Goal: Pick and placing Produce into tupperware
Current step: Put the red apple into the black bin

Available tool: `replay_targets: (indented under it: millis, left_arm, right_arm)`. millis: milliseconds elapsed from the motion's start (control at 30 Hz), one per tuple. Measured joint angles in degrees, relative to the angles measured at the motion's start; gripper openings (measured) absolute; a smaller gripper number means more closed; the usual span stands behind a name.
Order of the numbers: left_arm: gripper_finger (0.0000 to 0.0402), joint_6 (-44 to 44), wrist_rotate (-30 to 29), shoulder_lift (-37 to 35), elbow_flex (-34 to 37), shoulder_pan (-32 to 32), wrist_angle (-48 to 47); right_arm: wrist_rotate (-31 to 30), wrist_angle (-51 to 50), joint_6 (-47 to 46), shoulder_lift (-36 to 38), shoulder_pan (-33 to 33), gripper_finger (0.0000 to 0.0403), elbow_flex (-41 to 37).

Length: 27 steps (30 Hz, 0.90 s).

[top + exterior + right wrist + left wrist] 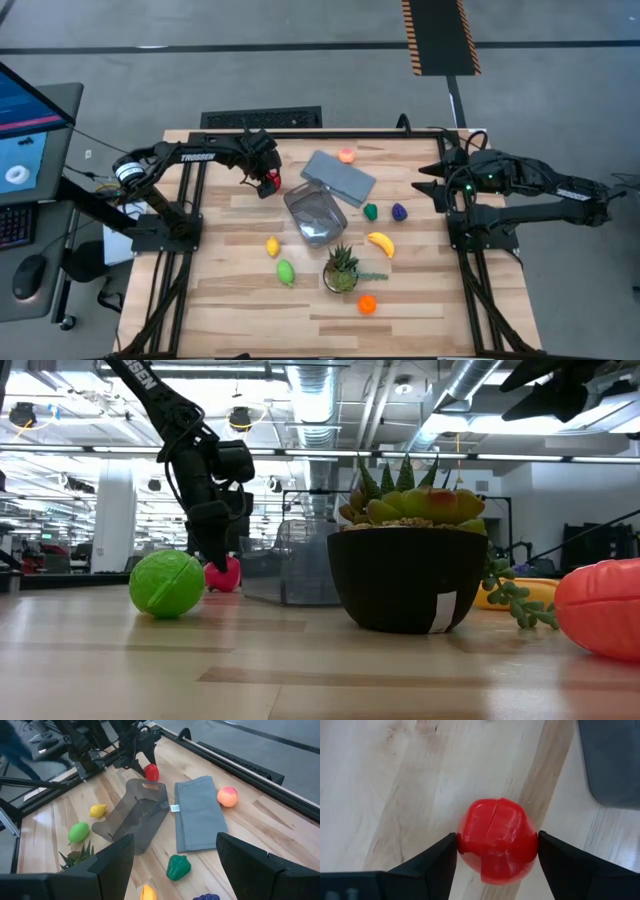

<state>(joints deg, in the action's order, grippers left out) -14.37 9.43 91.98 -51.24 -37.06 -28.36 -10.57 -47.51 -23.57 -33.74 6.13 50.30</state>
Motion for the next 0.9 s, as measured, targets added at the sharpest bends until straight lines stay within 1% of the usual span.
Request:
replay_targets:
  millis: [567, 767, 900]
  left_arm:
    - [0.0243, 0.8, 0.4, -0.6, 0.0, 0.0, -1.2]
    - [0.0243, 0.8, 0.0, -3.8, 0.0, 0.0, -2.1]
    - [0.0241, 1.1, 0.0, -7.1, 0.0, 0.0, -3.1]
  right_arm:
    - [0.0, 0.0, 0.0, 0.0, 0.0, 0.0303, 0.0]
    - [0.0, 0.0, 0.0, 0.0, 0.0, 0.0303, 0.0]
    - [0.0, 0.0, 0.0, 0.0, 0.0, 0.0303, 0.0]
